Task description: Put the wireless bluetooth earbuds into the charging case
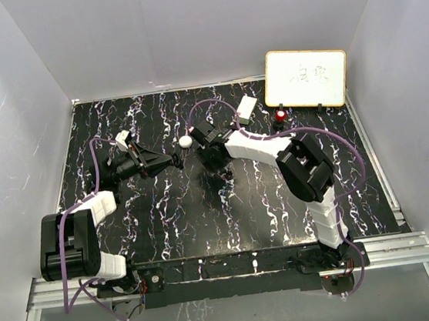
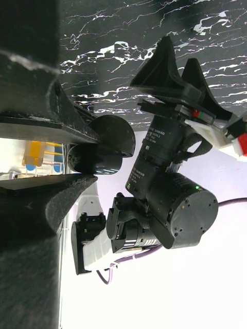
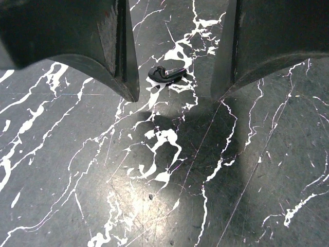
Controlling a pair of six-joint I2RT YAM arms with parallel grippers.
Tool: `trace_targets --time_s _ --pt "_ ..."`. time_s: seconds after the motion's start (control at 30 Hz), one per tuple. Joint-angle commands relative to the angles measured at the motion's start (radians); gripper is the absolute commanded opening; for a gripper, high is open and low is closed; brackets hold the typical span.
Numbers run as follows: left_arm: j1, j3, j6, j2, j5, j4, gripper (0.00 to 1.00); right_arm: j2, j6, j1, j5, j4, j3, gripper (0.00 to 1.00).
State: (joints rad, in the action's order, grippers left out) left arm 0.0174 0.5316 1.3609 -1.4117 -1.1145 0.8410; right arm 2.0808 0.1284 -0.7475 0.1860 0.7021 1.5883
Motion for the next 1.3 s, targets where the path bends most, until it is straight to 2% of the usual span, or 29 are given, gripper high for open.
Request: trace_targets --time_s 0.0,0.53,1.27 --pt "0.001 0.041 -0.009 0.039 -0.025 -0.011 0.0 -0.109 0.025 0.019 0.015 -0.085 -0.043 0.56" --pt "0.001 0.038 -0.019 0.04 -0.021 -0.019 0.0 -0.197 0.08 0.037 -0.006 -0.182 -0.206 0.54" --pt "0.001 0.034 -0.029 0.039 -0.018 -0.032 0.0 -0.146 0.089 0.037 0.013 -0.205 -0.217 0.53"
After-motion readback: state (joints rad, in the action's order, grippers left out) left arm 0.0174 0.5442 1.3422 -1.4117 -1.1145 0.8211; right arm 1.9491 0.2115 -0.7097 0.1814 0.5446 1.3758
